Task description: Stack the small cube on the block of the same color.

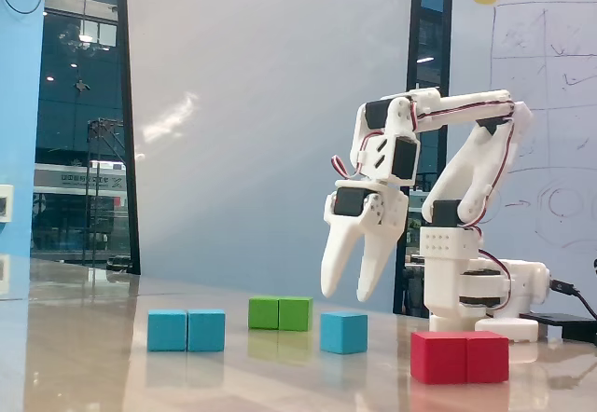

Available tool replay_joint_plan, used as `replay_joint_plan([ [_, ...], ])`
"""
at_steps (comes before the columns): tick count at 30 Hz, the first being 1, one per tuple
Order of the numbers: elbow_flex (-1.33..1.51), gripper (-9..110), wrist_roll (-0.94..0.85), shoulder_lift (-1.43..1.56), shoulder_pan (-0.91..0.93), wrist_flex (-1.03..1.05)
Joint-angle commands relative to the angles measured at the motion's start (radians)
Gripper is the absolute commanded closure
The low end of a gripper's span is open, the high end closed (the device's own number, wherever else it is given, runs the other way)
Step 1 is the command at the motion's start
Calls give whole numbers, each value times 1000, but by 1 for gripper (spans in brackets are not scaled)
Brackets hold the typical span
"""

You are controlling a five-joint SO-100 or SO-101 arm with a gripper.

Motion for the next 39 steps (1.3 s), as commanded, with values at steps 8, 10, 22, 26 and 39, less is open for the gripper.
replay_joint_plan([
  [8, -28, 75, 46, -117, 2, -52],
  [10, -28, 75, 46, -132, 2, -63],
  [22, -29, 75, 46, -216, 3, -163],
  [26, -29, 75, 46, -233, 3, -176],
  [39, -29, 95, 38, -250, 2, -242],
])
